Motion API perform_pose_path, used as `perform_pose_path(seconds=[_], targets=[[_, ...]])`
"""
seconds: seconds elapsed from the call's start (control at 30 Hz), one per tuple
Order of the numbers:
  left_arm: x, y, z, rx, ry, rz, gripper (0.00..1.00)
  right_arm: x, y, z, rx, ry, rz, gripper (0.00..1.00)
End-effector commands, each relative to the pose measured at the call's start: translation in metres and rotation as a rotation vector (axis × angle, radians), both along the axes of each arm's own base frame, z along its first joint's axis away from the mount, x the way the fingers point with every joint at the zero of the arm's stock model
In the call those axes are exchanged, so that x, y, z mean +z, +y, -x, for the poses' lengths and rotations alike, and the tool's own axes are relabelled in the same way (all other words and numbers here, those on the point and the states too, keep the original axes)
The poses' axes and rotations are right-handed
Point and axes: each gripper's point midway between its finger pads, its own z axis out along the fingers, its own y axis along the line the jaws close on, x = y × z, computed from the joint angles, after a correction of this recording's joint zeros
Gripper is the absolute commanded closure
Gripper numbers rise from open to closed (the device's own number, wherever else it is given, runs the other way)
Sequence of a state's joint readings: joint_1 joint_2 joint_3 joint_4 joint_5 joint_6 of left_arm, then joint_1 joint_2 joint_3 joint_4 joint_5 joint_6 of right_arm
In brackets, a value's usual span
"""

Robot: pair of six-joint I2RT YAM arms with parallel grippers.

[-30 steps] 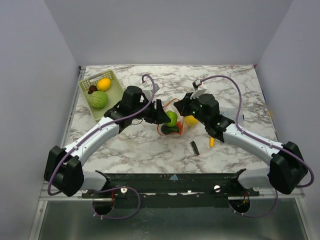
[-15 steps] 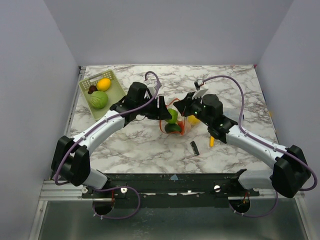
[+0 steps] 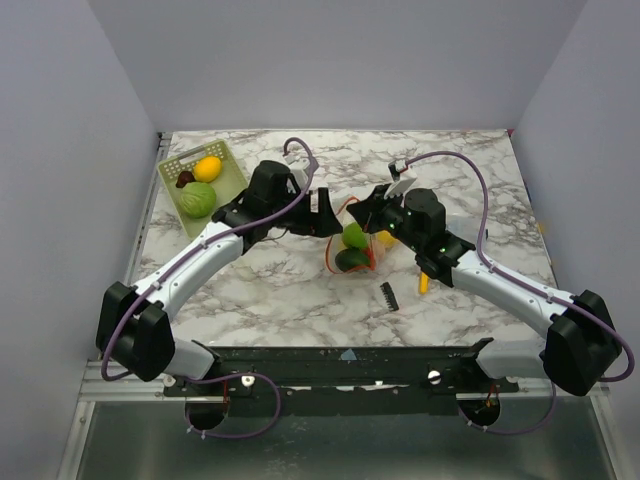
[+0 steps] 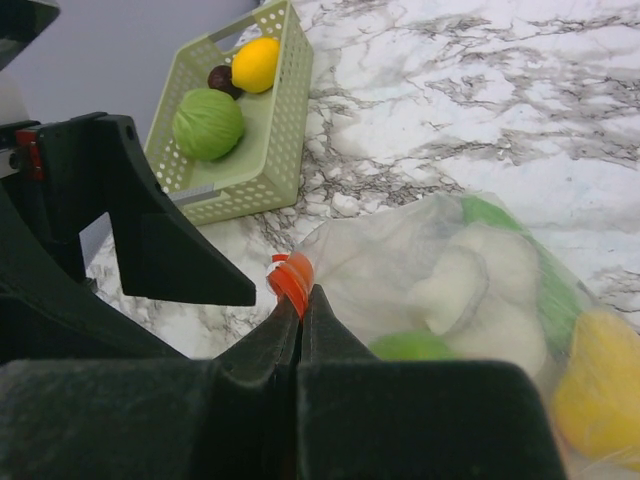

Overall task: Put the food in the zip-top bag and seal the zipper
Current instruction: Place the fake fruit in the zipper food storage bag, then adjust the zipper food storage bag at the center of the board.

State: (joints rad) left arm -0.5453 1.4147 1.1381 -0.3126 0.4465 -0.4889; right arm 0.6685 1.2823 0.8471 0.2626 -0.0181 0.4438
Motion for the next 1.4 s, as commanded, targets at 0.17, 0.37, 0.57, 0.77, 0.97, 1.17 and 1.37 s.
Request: perform_pose_path(seconds=[0.17, 0.37, 0.57, 0.77, 0.97, 1.17, 1.37], targets=[[-0.021, 0.023, 0.011, 0.079, -0.007, -0.057, 0.4, 0.01, 0.001, 0.0, 0.0, -0.038, -0.026, 0.99], [-0.036, 0.008, 0.028, 0.021, 0.064, 0.023, 0.33, 0.009, 0.002, -0.001, 0.002, -0.034, -0.024, 0.99], [-0.043, -0.005, 0.032, -0.025, 0.106, 0.024, 0.5, 0.006, 0.003, -0.001, 0.004, -0.027, -0.02, 0.99], [-0.034, -0.006, 0.026, -0.041, 0.065, -0.01, 0.7, 0.007, 0.001, -0.002, -0.007, -0.03, -0.018, 0.99], [-0.002, -0.009, 0.019, -0.062, -0.002, -0.01, 0.94, 0.006, 0.001, -0.002, -0.01, -0.027, -0.016, 0.99], [-0.001, -0.007, 0.019, -0.05, -0.01, -0.019, 0.89, 0.008, 0.0, -0.001, -0.009, -0.035, -0.019, 0.99], [-0.037, 0.002, 0.022, 0.016, 0.058, -0.053, 0.47, 0.008, 0.0, -0.001, -0.01, -0.033, -0.022, 0.99]])
